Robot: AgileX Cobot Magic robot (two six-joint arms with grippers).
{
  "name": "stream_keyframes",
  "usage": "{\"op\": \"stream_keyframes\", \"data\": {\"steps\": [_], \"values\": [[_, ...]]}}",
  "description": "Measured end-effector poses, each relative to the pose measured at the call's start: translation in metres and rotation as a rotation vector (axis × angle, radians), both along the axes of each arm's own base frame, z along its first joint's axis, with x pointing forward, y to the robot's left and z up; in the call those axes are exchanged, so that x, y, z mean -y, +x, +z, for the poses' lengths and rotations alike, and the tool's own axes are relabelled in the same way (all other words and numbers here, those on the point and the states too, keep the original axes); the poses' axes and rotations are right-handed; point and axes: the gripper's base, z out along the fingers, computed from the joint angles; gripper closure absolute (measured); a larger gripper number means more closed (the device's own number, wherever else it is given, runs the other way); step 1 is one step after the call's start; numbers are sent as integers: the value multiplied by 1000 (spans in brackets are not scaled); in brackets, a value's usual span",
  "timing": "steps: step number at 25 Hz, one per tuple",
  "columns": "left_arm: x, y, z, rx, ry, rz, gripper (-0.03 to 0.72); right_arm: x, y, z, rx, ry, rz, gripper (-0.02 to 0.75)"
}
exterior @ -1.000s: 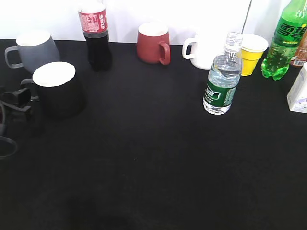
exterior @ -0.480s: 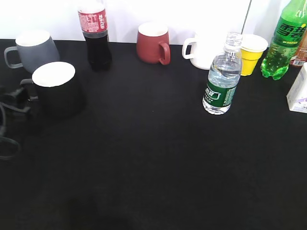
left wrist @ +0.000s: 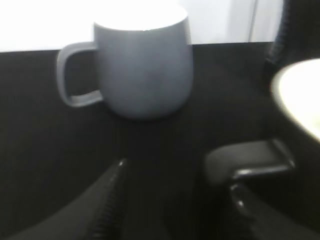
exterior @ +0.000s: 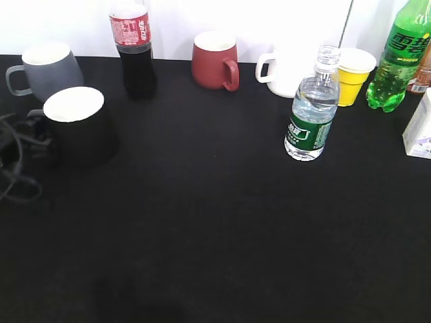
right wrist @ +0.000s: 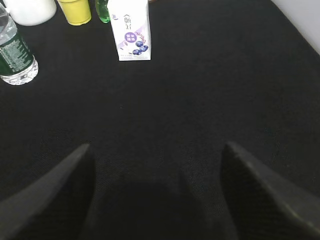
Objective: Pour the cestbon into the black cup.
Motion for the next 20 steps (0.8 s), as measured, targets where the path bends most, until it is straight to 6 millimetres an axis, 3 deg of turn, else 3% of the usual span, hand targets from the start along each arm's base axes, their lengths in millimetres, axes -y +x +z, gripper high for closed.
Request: {"op": "stream_keyframes", "data": {"steps": [2,6,10,17,20], "values": [[1,18,-5,9,3,-70,382,0,0,0,0,0,0,146],[8,34,-7,42,-14,-136,623,0,0,0,0,1,1,146],[8,28,-1,48,-62,-138,630,0,0,0,0,1,1,146],[32,-28,74,257,-71,-303,635,0,0,0,0,1,1,146],[50,-43,91,280,-107,-379,636,0,0,0,0,2,1,146]]}}
